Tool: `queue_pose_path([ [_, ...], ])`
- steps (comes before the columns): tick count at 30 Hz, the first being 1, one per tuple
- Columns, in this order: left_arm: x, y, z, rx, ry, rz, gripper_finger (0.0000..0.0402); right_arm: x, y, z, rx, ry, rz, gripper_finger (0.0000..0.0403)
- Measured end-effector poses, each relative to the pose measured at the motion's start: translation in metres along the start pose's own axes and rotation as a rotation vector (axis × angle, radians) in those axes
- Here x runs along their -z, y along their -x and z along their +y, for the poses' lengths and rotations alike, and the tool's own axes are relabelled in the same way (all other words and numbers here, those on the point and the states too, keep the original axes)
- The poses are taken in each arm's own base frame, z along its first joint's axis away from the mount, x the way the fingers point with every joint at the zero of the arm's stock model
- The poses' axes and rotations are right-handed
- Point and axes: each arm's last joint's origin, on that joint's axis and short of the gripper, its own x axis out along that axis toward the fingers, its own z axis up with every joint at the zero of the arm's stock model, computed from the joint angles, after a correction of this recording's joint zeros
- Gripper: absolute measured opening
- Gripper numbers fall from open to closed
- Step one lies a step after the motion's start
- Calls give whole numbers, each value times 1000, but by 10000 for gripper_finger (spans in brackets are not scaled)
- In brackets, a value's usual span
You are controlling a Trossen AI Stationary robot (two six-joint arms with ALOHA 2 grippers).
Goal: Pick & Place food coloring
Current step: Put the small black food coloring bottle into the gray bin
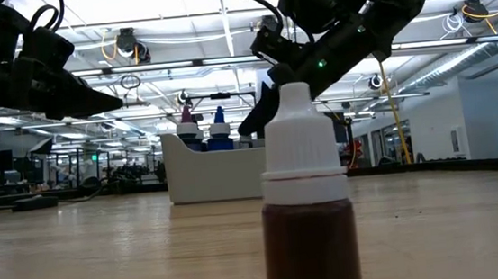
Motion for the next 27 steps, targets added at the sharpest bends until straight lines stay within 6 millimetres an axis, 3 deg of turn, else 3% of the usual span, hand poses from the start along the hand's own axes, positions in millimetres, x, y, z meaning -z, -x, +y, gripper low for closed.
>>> queue_pose_path([
  [15, -1, 0, 0, -1, 0, -8, 31, 0, 0, -1, 29, -28, -4, 47],
  [23, -1, 0, 0, -1, 0, -9, 31, 16, -15, 3, 27, -21, 44, 47],
  [27, -1, 0, 0, -1, 0, -8, 31, 13, -14, 3, 28, -22, 20, 47],
])
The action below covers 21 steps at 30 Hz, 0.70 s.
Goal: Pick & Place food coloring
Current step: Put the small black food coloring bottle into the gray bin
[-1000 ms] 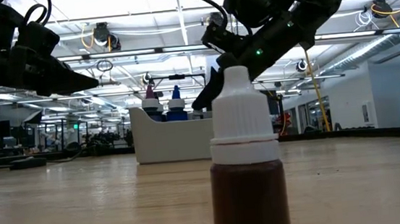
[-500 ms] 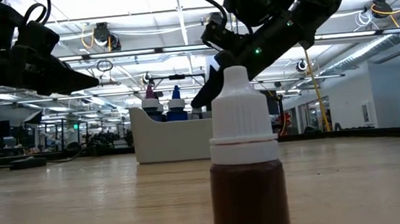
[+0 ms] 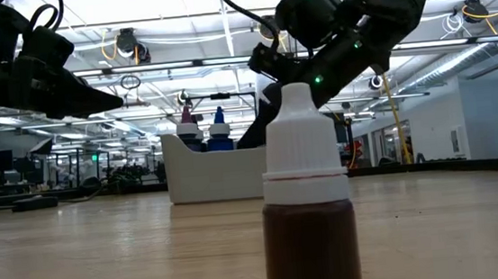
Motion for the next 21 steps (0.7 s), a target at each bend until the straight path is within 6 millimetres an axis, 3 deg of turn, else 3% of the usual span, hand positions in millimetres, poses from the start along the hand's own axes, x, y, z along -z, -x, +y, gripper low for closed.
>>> queue_pose_path([
  [21, 0, 0, 0, 0, -4, 0, 31, 3, 0, -1, -1, -26, 23, 55],
])
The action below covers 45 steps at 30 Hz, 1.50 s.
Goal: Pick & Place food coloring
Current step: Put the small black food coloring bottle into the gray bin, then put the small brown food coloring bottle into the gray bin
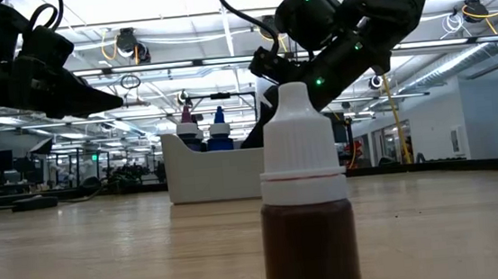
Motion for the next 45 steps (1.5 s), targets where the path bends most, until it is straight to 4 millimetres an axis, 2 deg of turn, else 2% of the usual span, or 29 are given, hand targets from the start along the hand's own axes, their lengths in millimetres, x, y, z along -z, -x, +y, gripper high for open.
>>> queue_pose_path([
  [19, 0, 0, 0, 0, 0, 0, 31, 3, 0, -2, 6, -30, 30, 56],
  [29, 0, 0, 0, 0, 6, 0, 31, 3, 0, -2, 7, -30, 27, 92],
  [35, 0, 0, 0, 0, 9, 0, 31, -2, 3, -3, 6, -3, 7, 93],
  [40, 0, 0, 0, 0, 20, 1, 31, -27, 32, -8, 9, 43, -59, 95],
  [45, 0, 0, 0, 0, 20, 2, 31, -60, 89, -15, 4, 74, -144, 90],
])
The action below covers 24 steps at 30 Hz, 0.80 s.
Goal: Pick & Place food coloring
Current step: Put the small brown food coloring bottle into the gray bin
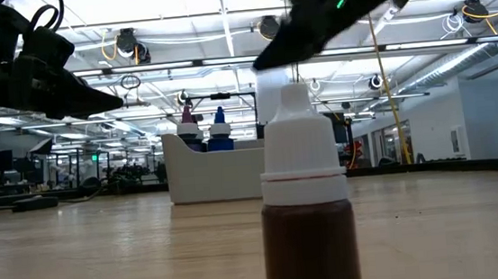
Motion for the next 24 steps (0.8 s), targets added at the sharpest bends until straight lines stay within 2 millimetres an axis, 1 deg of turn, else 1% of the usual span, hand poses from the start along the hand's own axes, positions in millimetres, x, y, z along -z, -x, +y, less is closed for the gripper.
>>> queue_pose_path([
  [3, 0, 0, 0, 0, 1, 2, 31, -16, 38, -2, -20, 21, -29, 78],
  [6, 1, 0, 0, 1, 3, 6, 31, -26, 77, -4, -48, 26, -44, 55],
  [8, 1, 0, 0, 2, 4, 9, 31, -27, 100, -6, -66, 27, -45, 34],
  [10, 1, 0, 0, 2, 11, 9, 31, -22, 119, -6, -82, 8, -72, 12],
  [13, 1, 0, 0, 2, 33, 8, 31, -3, 137, -8, -92, -40, -123, 6],
  [15, 1, 0, 0, 2, 34, 8, 31, 15, 146, -10, -94, -72, -141, 9],
  [20, 1, 0, 0, 2, 34, 8, 31, 63, 159, -13, -75, -114, -223, 2],
  [24, 1, 0, 0, 2, 32, 8, 31, 93, 166, -20, -27, -153, -310, 1],
])
